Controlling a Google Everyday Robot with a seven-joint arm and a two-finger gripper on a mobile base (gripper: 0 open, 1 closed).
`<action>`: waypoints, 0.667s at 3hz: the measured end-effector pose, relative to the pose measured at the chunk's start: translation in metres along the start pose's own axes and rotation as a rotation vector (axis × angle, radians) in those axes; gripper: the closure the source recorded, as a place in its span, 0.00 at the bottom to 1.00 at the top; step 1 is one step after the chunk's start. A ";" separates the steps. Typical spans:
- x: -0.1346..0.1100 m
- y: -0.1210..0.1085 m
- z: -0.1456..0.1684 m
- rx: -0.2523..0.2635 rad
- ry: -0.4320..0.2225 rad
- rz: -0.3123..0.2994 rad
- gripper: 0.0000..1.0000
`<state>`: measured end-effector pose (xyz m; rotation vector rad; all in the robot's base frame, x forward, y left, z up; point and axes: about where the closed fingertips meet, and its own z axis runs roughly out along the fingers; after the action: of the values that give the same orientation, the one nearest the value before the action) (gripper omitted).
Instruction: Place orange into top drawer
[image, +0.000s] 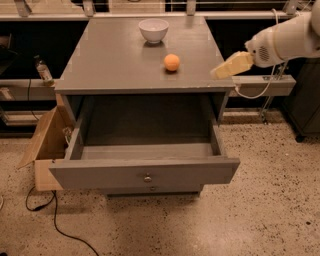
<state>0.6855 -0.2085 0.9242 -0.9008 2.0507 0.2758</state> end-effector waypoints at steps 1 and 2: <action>-0.025 0.001 0.041 -0.041 -0.088 0.027 0.00; -0.048 0.005 0.091 -0.075 -0.117 0.033 0.00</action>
Offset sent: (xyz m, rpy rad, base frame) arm 0.0956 0.0958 -0.0213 0.1698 -0.0409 0.0805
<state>0.7564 -0.1363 0.9053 -0.8757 1.9592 0.4158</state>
